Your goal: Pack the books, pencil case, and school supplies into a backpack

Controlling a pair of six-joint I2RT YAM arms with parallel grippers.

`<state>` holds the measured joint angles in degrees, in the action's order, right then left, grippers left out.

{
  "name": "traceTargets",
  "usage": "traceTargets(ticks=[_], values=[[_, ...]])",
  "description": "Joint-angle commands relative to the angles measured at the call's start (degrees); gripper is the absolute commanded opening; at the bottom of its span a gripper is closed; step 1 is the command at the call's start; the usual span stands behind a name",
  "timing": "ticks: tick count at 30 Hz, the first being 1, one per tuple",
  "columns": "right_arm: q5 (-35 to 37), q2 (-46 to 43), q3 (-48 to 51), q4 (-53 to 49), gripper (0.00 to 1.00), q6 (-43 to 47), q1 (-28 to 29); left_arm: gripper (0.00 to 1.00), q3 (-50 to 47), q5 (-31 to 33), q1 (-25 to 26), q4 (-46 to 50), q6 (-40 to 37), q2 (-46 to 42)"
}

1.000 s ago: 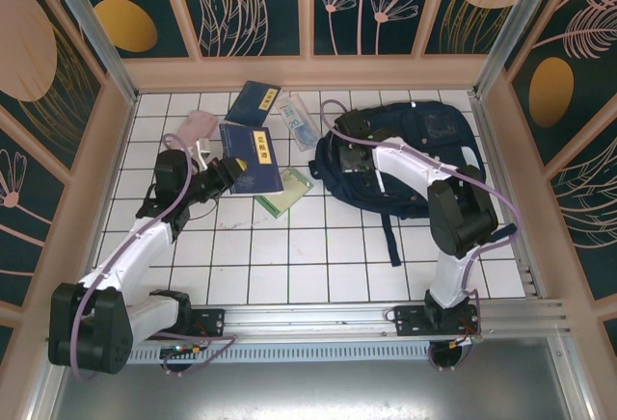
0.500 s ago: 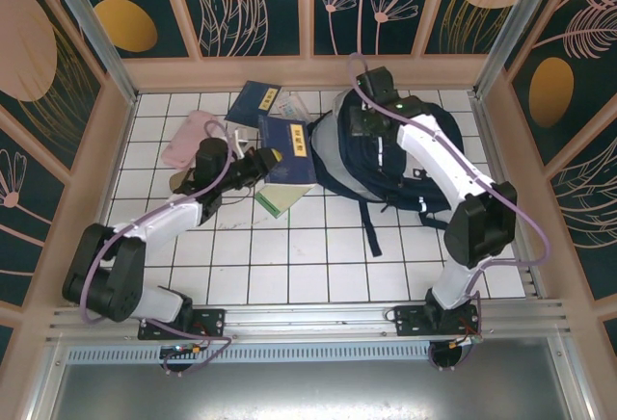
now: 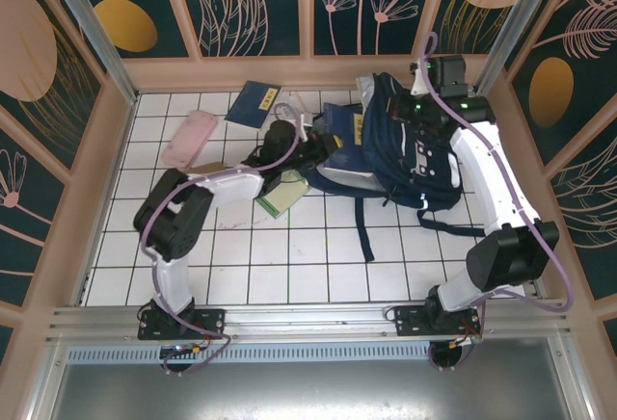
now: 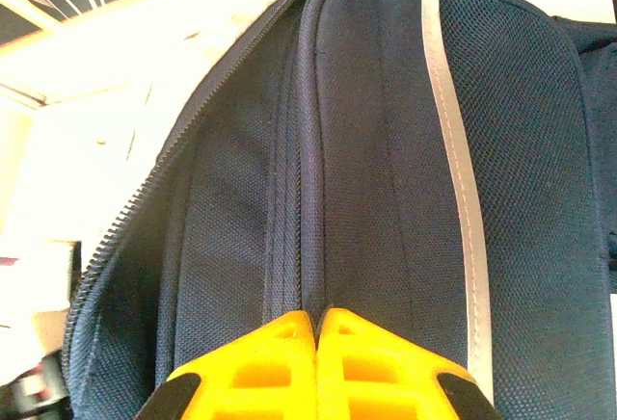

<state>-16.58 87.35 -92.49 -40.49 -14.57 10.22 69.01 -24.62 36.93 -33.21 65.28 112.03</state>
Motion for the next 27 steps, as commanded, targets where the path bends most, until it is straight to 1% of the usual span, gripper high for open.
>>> traceTargets(ticks=[1,10,16,17,18,19,20,22,25,27], values=[[-8.87,-3.97,-0.33,8.23,0.00,-2.48,-1.33,0.00,7.15,1.30,2.80,-3.31,1.93,4.76],[-10.85,-3.60,-0.41,8.98,0.00,-3.70,-1.69,0.00,26.10,3.76,8.63,4.82,2.63,20.03],[-10.32,-3.65,-0.05,8.79,0.00,-3.71,-1.74,0.00,37.00,8.66,12.46,15.09,0.49,27.34],[-10.44,-3.64,0.17,8.86,0.00,-3.71,-1.80,0.02,39.90,9.00,13.00,17.44,-0.73,28.80],[-10.58,-3.71,0.31,8.88,0.00,-3.85,-1.85,0.05,42.83,9.42,13.24,20.75,-1.64,30.07],[-10.67,-3.68,0.37,8.96,0.00,-3.81,-1.86,0.13,45.64,9.76,13.44,24.20,-2.75,31.16],[-10.65,-3.75,0.55,8.96,0.00,-3.89,-1.87,0.26,47.18,10.04,13.52,26.63,-3.52,31.42],[-10.16,-4.03,0.86,8.80,0.00,-3.82,-1.85,0.44,47.88,11.87,13.50,30.87,-5.64,30.41],[-9.31,-4.57,1.67,8.59,0.00,-3.63,-1.84,0.55,45.52,14.58,13.48,32.96,-8.56,26.91],[-8.92,-4.85,2.34,8.59,0.00,-3.54,-1.90,0.59,45.16,15.68,13.44,34.53,-10.29,25.17]])
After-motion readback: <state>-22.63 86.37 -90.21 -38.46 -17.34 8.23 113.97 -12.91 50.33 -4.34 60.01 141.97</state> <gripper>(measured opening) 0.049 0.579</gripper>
